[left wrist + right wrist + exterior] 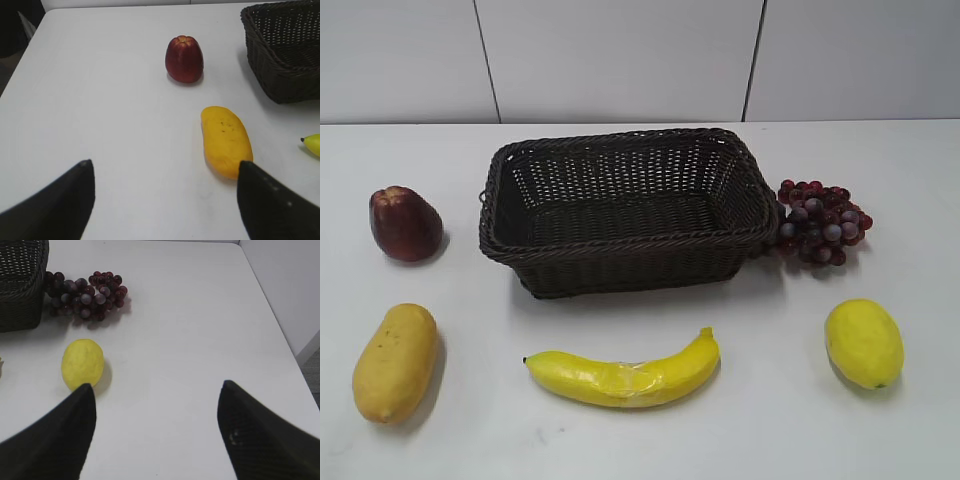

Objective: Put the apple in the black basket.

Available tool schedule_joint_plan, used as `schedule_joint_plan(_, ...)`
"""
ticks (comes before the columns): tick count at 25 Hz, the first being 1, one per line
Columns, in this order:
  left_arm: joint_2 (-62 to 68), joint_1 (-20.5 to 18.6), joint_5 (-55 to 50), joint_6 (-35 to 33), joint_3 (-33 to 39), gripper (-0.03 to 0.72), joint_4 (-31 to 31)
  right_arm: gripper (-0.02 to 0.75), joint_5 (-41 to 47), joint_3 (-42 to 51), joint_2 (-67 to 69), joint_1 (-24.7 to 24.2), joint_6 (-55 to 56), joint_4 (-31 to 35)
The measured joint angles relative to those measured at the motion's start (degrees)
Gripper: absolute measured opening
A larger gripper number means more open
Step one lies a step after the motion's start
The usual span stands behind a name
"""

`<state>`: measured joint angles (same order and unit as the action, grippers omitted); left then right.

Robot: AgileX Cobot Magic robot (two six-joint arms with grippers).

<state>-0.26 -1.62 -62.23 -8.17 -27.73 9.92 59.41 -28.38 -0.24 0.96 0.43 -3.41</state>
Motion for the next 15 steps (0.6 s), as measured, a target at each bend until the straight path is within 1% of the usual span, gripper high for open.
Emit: schedule_joint_plan(15,0.0,0.0,0.0,0.0,0.0,0.643,0.1,0.571,0.0,0.0,0.0,0.0,0.0,0.0)
